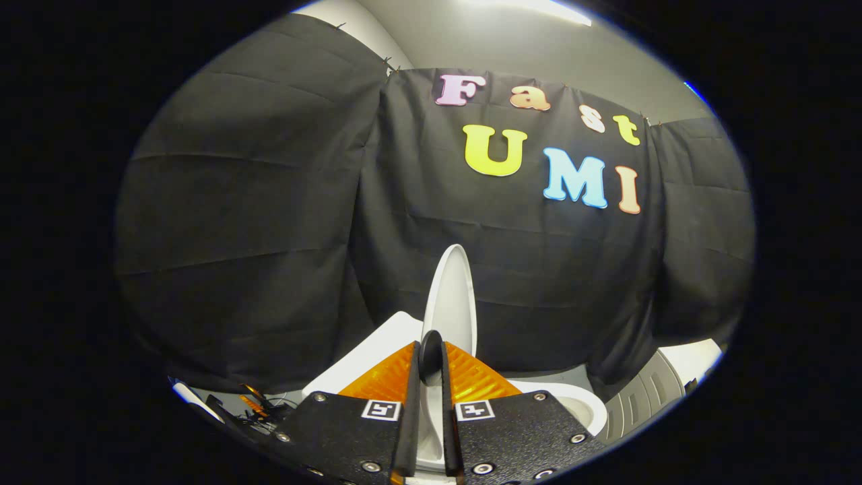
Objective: Open the toilet lid.
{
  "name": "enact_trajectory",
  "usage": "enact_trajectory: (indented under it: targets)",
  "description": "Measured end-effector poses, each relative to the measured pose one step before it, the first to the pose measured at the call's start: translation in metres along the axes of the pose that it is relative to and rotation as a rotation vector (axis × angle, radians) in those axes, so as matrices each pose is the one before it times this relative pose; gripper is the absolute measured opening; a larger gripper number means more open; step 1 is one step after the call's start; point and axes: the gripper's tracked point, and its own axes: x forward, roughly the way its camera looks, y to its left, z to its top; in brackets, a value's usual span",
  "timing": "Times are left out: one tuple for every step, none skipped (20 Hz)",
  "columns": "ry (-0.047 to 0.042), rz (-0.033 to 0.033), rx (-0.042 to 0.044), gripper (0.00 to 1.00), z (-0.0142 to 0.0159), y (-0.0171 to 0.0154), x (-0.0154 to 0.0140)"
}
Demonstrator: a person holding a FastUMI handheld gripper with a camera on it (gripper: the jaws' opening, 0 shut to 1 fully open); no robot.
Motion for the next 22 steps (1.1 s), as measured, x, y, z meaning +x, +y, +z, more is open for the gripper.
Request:
enact_trajectory:
  targets:
    - [0.00788,0.00993,0.01807,0.17,-0.00174,0.00122,-0.00713]
    - [0.00726,-0.00622,0.01774,0.29,-0.00058,-0.00358,-0.00585]
    - [0.00508,-0.00877,0.02034,0.38,0.0006,-0.00184,-0.00655]
    - [0.00007,0.00434,0.02286,0.55,0.00146,-0.00303,-0.00465]
    - [-0.00231,0.01635,0.02579,0.71,-0.00175,0.00103,-0.00399]
    - [-0.00288,0.02516,0.02894,0.88,0.00249,0.00175,-0.00543]
    - [-0.00568,0.02643,0.03255,0.93,0.00022,0.00044,-0.00733]
    - [-0.01414,0.02028,0.03304,0.94,0.00371,-0.00306,-0.0084]
    - [-0.01928,0.00912,0.03036,0.94,0.00471,-0.00563,-0.01052]
    - [-0.01837,-0.00039,0.02492,0.94,0.00627,-0.00849,-0.00788]
    - [-0.01904,0.00072,0.01594,0.94,0.00469,-0.00758,-0.00732]
    - [-0.01688,-0.00336,0.00293,0.94,0.00626,-0.00959,-0.006]
    - [-0.01298,-0.0048,-0.00659,0.94,0.00329,-0.0083,-0.00728]
    - [-0.01056,-0.00034,-0.00953,0.94,0.00465,-0.01131,-0.00478]
    - [-0.01419,0.01242,-0.00758,0.94,0.00423,-0.00777,-0.00471]
    - [-0.01715,0.01004,-0.00506,0.95,0.00688,-0.00911,-0.00306]
    - [-0.0247,0.00474,-0.00279,0.95,0.00814,-0.00969,-0.00475]
    - [-0.02482,0.00078,-0.0057,0.95,0.00834,-0.01217,-0.00361]
    - [-0.02235,-0.00955,-0.01075,0.95,0.0057,-0.01561,-0.00248]
    - [-0.01523,-0.01837,-0.01422,0.95,0.0057,-0.01615,-0.00166]
    - [-0.01151,-0.01902,-0.01443,0.95,0.00277,-0.01644,-0.00088]
    - [-0.00879,-0.02137,-0.01086,0.95,0.00301,-0.01692,-0.00141]
